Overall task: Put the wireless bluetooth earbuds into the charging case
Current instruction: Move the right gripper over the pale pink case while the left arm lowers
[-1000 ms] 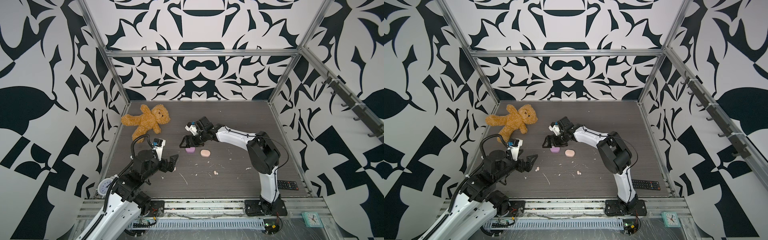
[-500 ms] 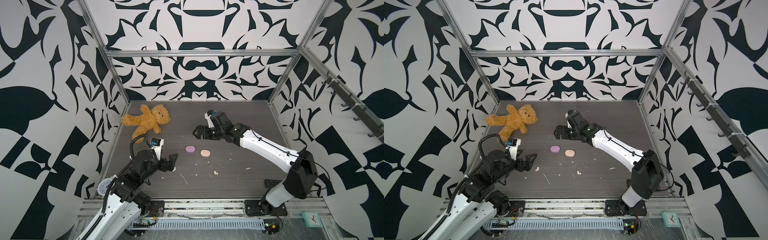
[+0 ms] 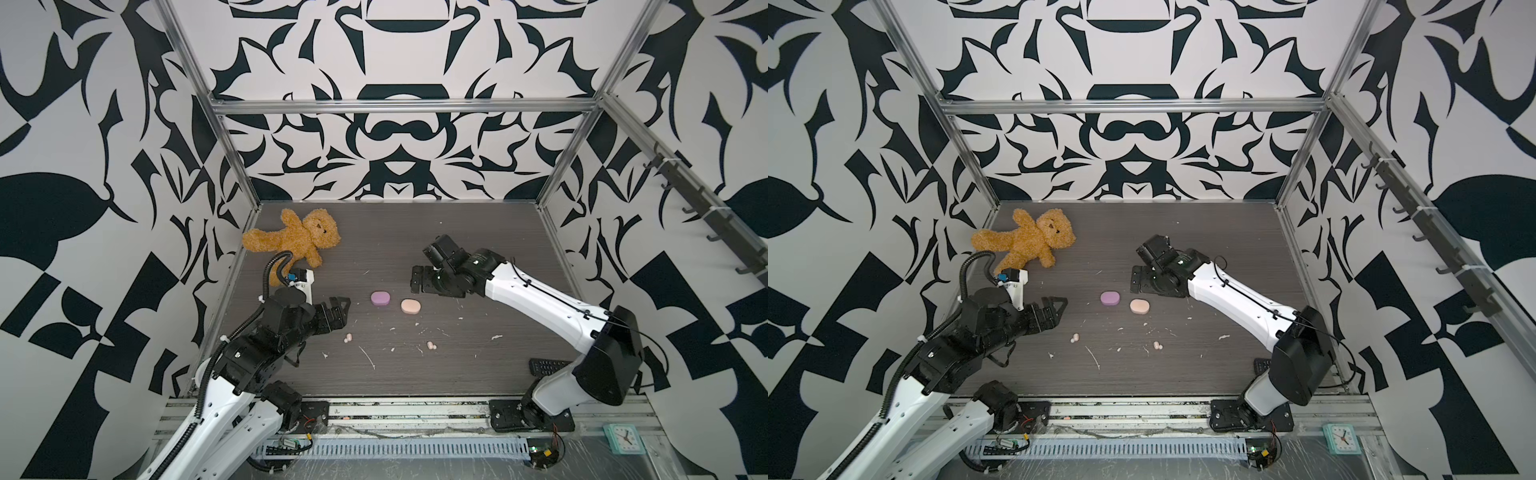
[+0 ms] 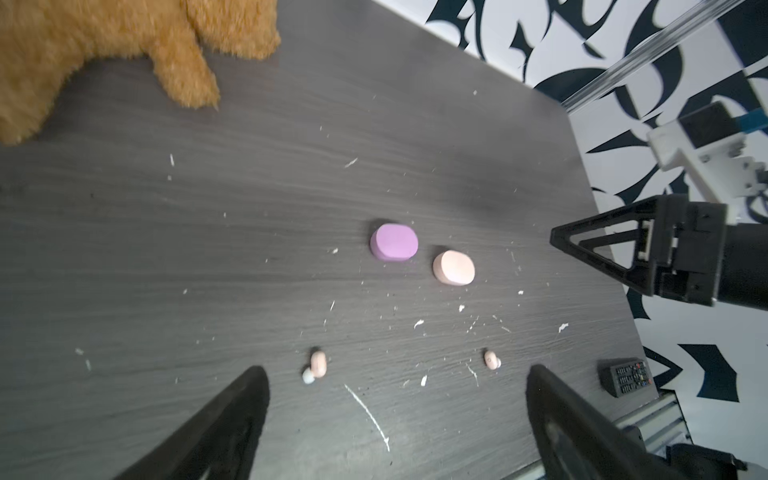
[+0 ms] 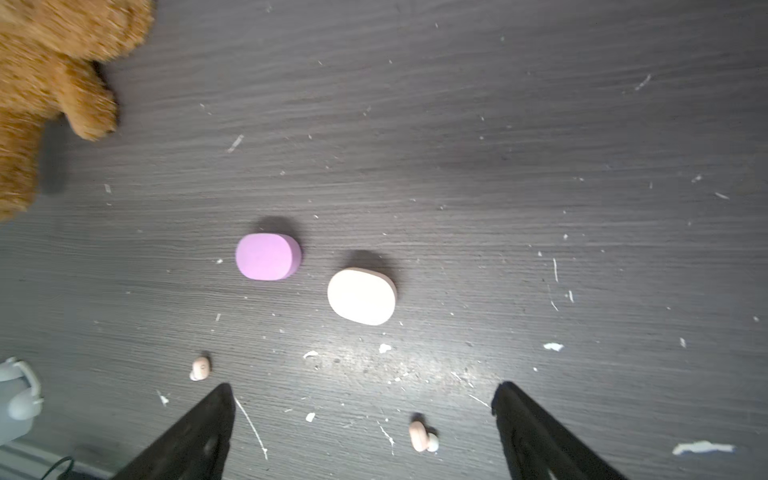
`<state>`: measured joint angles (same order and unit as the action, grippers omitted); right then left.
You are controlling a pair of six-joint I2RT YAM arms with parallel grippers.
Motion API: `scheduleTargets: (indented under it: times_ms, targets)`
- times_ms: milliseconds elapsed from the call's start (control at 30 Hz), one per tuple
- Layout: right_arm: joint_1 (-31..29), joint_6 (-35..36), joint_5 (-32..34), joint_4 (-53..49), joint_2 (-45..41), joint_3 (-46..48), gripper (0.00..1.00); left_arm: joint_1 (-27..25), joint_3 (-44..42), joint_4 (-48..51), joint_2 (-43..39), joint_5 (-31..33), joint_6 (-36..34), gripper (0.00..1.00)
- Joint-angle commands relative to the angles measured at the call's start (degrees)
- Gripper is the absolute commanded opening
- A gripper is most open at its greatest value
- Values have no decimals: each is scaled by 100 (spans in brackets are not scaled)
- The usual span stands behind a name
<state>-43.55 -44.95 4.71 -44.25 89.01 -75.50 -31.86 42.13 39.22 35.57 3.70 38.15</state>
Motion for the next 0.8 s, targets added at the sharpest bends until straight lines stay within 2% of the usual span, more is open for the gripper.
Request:
scheduleTargets:
  times_ms: [0, 133, 267, 367, 500, 667, 767]
  targets:
    - [-165, -208, 285, -495, 221, -265, 99, -18, -202, 348, 232, -300, 552, 99]
    - [-386, -269, 302, -527, 618, -532, 99, -14, -526, 279, 611, -524, 754, 99]
    - [-469, -285, 311, -760, 1085, -962, 100, -119, -645, 202, 910, -798, 473, 99]
    - [-468, -375, 256, -819, 1349, -1156, 100, -623, -693, 125, 916, -462, 467, 99]
    - [-470, -473, 61, -687, 1617, -1254, 98, -1467, -700, 177, 1041, 489, 434, 99]
    - [-466, -567, 79, -832, 1989, -1493, 97, -2096, -661, 182, 1466, 882, 319, 99]
    - [-460, -598, 75, -855, 2139, -1546, 95, -2272, -563, 193, 1716, 919, 247, 99]
